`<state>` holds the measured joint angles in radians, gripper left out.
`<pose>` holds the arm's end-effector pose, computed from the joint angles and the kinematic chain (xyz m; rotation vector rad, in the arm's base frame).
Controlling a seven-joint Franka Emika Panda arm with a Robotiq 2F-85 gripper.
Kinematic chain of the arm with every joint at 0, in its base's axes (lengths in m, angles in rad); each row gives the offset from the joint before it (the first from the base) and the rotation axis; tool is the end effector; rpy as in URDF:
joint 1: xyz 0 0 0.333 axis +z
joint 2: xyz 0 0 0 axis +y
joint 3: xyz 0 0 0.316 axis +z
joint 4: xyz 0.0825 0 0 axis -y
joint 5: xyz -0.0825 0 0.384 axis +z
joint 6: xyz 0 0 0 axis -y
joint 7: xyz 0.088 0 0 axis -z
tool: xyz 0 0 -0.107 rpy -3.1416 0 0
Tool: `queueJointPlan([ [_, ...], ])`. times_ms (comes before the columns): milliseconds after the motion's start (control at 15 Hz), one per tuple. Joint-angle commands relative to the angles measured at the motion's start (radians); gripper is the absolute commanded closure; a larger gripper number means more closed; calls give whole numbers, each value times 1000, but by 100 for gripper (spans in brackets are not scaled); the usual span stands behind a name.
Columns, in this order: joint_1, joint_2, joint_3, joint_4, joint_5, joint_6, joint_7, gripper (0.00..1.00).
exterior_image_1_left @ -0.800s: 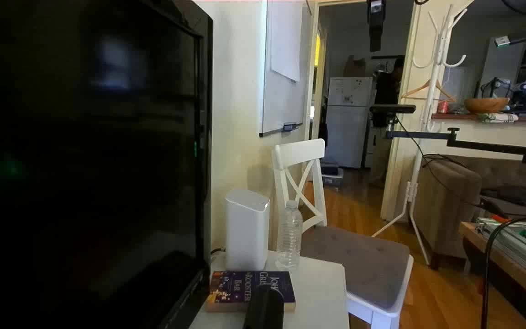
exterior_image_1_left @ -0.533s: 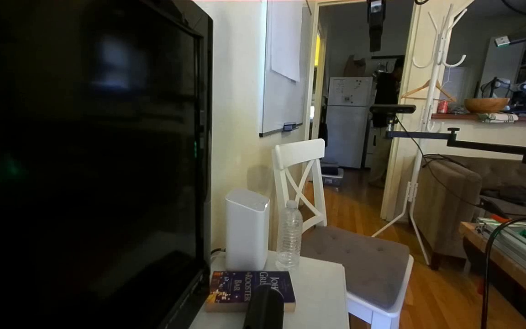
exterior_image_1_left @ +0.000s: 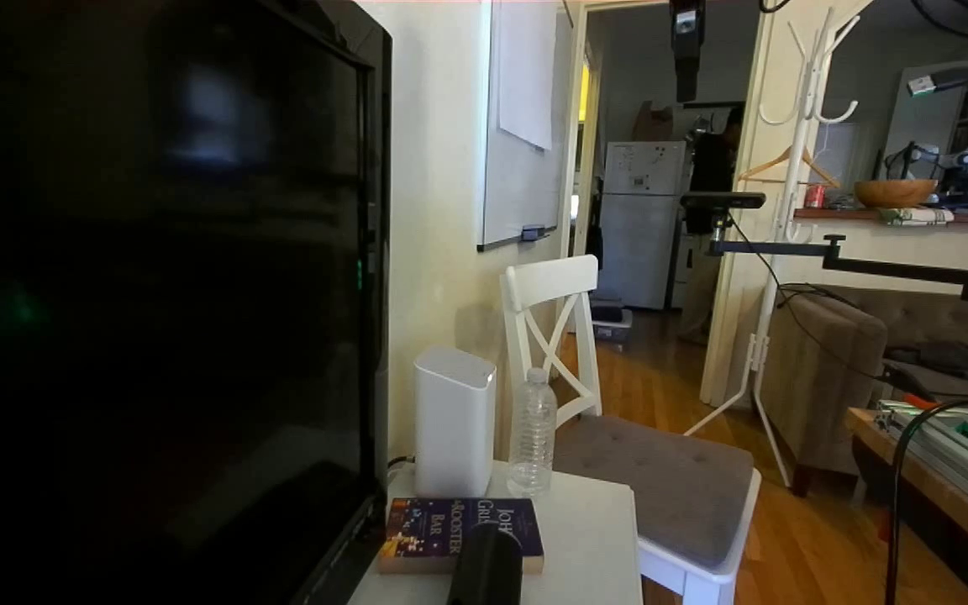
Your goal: Put the bottle on the chair
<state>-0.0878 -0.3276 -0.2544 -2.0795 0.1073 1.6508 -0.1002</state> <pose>0.4217 -0.1515 0.5517 -2.9122 0.3497 0.1015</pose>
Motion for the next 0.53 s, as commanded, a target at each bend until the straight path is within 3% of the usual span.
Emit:
queueJointPlan([
  [0, -23, 131, 27, 11, -8, 56, 4, 0],
  [467, -15, 386, 82, 61, -115, 208, 75, 0],
])
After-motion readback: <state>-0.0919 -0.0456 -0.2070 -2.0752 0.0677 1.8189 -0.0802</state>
